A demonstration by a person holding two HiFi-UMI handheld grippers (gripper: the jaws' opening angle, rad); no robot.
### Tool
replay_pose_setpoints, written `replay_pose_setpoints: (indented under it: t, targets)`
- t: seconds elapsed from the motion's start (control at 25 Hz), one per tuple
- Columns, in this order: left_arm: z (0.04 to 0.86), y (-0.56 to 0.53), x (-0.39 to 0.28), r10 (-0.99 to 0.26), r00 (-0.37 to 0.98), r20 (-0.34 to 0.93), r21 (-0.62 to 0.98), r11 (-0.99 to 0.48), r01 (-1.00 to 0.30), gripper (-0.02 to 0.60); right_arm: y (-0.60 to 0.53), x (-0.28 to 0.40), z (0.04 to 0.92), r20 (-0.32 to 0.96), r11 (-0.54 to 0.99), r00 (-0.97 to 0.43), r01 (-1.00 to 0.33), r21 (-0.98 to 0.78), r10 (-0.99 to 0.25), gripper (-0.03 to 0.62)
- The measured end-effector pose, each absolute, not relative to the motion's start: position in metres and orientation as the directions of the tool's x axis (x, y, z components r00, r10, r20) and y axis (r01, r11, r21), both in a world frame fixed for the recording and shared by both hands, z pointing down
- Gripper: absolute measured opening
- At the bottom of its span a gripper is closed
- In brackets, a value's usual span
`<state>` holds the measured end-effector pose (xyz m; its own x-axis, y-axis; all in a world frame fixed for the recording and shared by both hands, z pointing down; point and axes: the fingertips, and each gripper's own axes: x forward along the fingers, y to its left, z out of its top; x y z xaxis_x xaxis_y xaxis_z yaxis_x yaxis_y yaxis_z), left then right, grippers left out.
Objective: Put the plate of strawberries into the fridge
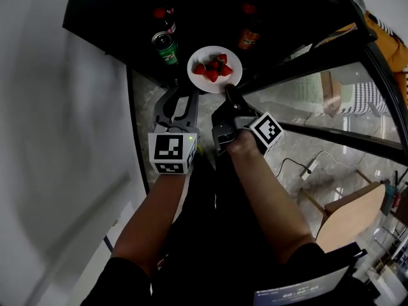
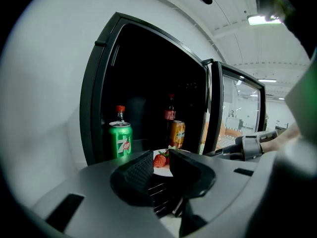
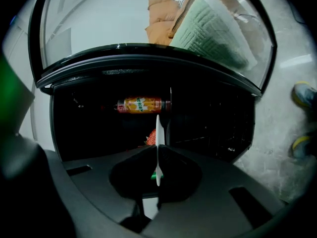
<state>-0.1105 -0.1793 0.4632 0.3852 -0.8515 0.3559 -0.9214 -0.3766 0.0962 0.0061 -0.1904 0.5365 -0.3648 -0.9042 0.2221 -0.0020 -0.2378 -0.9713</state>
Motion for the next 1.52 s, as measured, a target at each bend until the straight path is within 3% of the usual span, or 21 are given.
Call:
replay_pose_setpoints:
  t: [1.52]
  targets:
    - [0.491,-0.197,-0.115,-0.856,0.343,0.387,0.107,-0.327,-0.939,0.1,-0.231,-0.002,0.564,0.25,-0.254,-0.355,-0.037,-0.967,-0.901,0.015]
